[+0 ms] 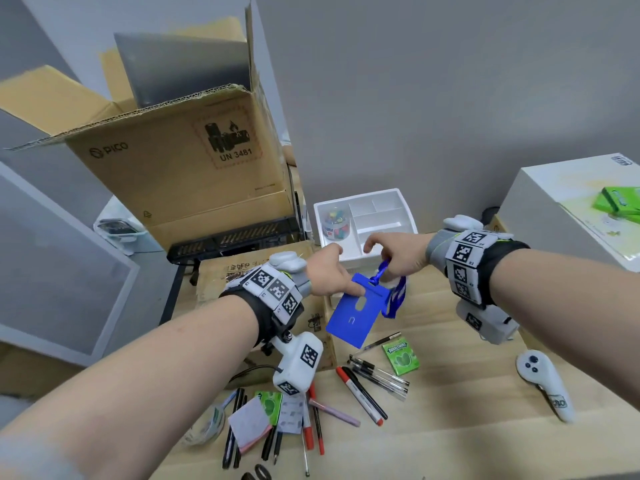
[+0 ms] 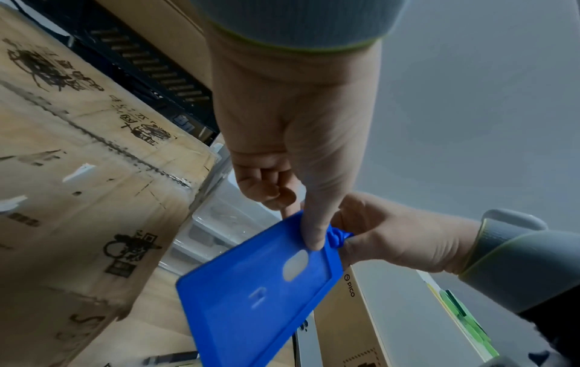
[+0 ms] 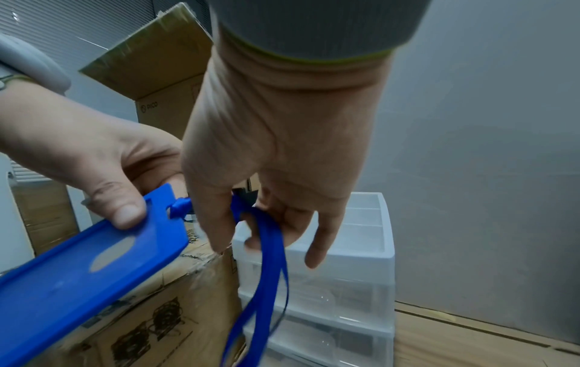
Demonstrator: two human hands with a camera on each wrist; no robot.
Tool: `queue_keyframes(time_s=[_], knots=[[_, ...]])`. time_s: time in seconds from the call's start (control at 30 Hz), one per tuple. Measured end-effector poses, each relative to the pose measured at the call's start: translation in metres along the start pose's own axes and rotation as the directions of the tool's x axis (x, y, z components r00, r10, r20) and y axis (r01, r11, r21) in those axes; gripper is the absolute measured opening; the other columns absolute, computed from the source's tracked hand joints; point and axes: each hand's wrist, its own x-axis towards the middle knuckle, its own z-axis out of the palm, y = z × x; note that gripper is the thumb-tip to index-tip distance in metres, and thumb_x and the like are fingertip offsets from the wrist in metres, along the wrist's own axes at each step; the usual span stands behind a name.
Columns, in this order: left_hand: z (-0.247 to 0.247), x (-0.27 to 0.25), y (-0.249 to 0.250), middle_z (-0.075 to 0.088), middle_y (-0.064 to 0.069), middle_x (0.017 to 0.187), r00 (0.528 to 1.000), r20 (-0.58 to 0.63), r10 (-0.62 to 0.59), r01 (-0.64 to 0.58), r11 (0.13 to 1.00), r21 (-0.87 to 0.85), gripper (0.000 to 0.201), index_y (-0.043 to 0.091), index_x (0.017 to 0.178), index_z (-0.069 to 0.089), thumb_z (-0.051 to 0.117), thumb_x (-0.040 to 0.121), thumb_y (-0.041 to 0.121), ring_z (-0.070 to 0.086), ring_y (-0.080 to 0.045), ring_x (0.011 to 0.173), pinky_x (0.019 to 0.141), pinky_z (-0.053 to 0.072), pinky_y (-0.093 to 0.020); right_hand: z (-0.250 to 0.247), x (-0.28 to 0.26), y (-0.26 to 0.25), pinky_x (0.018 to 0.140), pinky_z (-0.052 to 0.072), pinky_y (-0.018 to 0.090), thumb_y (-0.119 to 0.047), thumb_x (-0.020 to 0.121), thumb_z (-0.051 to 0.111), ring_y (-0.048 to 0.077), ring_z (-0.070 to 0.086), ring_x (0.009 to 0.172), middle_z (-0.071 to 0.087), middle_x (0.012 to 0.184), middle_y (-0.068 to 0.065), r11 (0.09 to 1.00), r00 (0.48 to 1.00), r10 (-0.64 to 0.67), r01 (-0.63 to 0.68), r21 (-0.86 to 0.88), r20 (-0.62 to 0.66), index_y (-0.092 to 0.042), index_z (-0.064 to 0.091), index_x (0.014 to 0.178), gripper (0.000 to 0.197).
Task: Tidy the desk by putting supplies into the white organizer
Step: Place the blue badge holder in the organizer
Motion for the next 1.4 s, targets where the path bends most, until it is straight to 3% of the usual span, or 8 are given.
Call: queue_keyframes(time_s=[0.2,0.3,0.5,0.7,0.83,0.97,1.23,1.4], knots=[[-0.008,0.006,-0.001,0.062,-0.007,0.067,0.999,0.013,0.043,-0.04,0.983,-0.179,0.013,0.002,0.087,0.072,0.074,0.086,0.015,0.047,-0.01,0.049,0.046,0.038,-0.019,0.001,0.002,0.001,0.069,0.05,0.03,-0.026,0.088,0.065,0.021,0.057,0.077,0.064,0.099,0.006,0.995,0.994,-0.096,0.095,-0.034,-0.041,-0.018,0.06,0.103,0.017],[-0.008,0.008,-0.001,0.059,-0.008,0.068,1.0,0.018,0.007,-0.004,0.981,-0.194,0.021,0.007,0.079,0.064,0.064,0.095,0.022,0.048,-0.014,0.051,0.046,0.037,-0.019,0.006,0.004,0.006,0.096,0.044,0.034,-0.028,0.093,0.061,0.022,0.055,0.108,0.057,0.12,0.002,0.993,0.986,-0.118,0.117,-0.02,-0.115,-0.019,0.063,0.096,0.01],[-0.009,0.014,-0.005,0.063,-0.014,0.079,0.999,-0.011,-0.033,0.028,0.962,-0.272,0.037,0.009,0.078,0.057,0.05,0.102,0.038,0.056,-0.024,0.07,0.064,0.041,-0.03,0.005,0.007,0.003,0.062,0.041,0.015,-0.01,0.097,0.049,0.016,0.051,0.071,0.059,0.081,0.003,0.952,0.978,-0.085,0.136,0.276,-0.191,-0.009,0.059,0.094,0.011],[-0.011,0.009,0.004,0.058,-0.005,0.068,0.998,0.024,-0.062,0.066,0.911,-0.408,0.034,0.018,0.061,0.055,0.058,0.095,0.025,0.055,-0.02,0.059,0.056,0.041,-0.026,0.013,0.019,0.004,0.064,0.047,0.032,-0.011,0.095,0.046,0.022,0.046,0.068,0.051,0.082,0.008,0.866,0.979,0.002,0.101,0.49,-0.205,-0.013,0.057,0.094,0.011],[-0.019,0.005,0.008,0.058,-0.005,0.067,0.991,0.109,-0.081,0.126,0.846,-0.517,0.021,0.016,0.07,0.053,0.057,0.09,0.011,0.057,-0.018,0.057,0.05,0.041,-0.021,0.012,0.019,0.005,0.063,0.037,0.023,-0.01,0.096,0.047,0.013,0.04,0.066,0.049,0.078,-0.001,0.873,0.967,-0.017,0.138,0.467,-0.254,-0.01,0.056,0.094,0.009],[-0.025,0.005,0.009,0.062,-0.006,0.071,0.986,0.125,-0.106,0.157,0.825,-0.542,0.012,0.015,0.075,0.059,0.059,0.087,0.012,0.058,-0.018,0.058,0.053,0.037,-0.025,0.01,0.02,0.007,0.069,0.035,0.032,-0.01,0.095,0.046,0.019,0.04,0.076,0.05,0.084,0.008,0.887,0.959,-0.036,0.16,0.433,-0.28,0.001,0.052,0.094,0.013],[-0.034,0.01,0.022,0.062,-0.006,0.082,0.996,0.02,-0.084,0.075,0.731,-0.678,0.004,0.016,0.093,0.06,0.059,0.091,0.02,0.056,-0.018,0.065,0.057,0.034,-0.028,0.007,0.014,0.001,0.07,0.041,0.033,-0.023,0.105,0.035,0.021,0.048,0.075,0.058,0.087,0.004,0.923,0.872,-0.087,0.253,0.291,-0.482,-0.009,0.05,0.101,0.021],[-0.036,0.012,0.028,0.065,-0.003,0.08,0.994,-0.052,-0.093,0.025,0.675,-0.737,0.009,0.019,0.093,0.06,0.054,0.097,0.024,0.059,-0.016,0.064,0.053,0.036,-0.025,0.01,0.016,-0.01,0.059,0.042,0.029,-0.012,0.1,0.036,0.018,0.046,0.059,0.056,0.069,0.005,0.885,0.91,-0.048,0.23,0.405,-0.412,0.002,0.057,0.091,0.027]])
